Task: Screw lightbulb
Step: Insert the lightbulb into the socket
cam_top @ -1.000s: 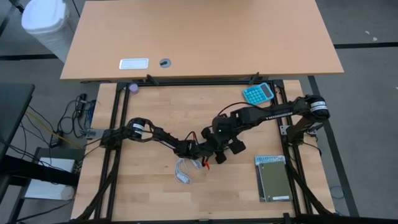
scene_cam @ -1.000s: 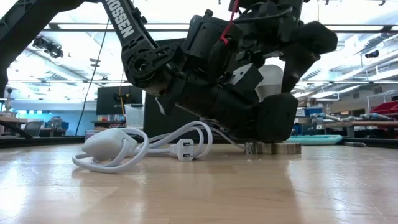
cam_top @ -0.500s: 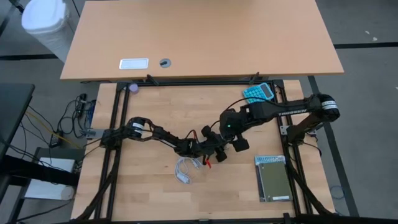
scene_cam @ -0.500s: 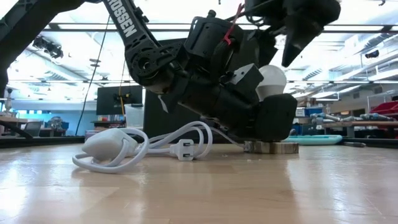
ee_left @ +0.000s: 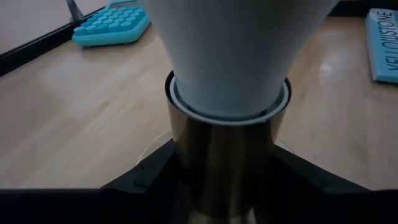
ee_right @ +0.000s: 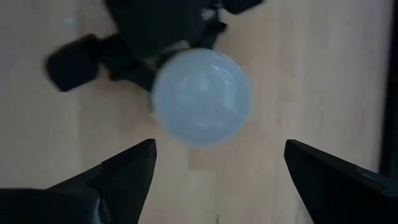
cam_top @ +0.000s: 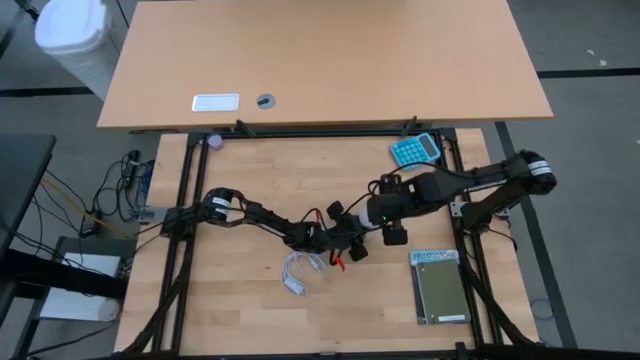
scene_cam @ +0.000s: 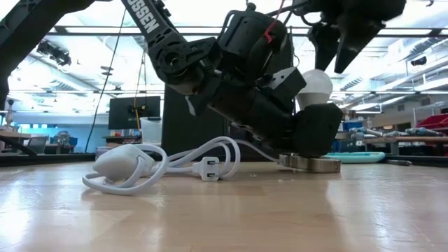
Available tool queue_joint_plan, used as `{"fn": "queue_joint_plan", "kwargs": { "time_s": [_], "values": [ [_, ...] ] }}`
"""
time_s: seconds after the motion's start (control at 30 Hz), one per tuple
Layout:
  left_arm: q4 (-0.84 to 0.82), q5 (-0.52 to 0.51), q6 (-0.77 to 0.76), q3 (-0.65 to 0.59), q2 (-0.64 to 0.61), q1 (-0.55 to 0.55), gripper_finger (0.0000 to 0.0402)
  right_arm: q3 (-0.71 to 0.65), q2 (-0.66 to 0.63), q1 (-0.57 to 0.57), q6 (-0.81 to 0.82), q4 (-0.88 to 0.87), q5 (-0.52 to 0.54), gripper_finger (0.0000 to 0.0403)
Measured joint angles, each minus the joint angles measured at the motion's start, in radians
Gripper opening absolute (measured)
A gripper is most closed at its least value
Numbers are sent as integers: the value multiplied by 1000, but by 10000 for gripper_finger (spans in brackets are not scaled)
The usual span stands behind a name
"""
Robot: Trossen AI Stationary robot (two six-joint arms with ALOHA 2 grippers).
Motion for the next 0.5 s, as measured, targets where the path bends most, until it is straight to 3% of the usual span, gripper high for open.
{"fn": "queue_joint_plan", "kwargs": {
  "time_s": [0.27, 0.5],
  "values": [
    [-5, 17, -1, 0, 2, 1, 206, -153, -83, 7, 23, 164, 34, 347],
    [5, 34, -35, -7, 5, 4, 206, -124, 57, -17, -2, 111, -45, 347]
  ]
}}
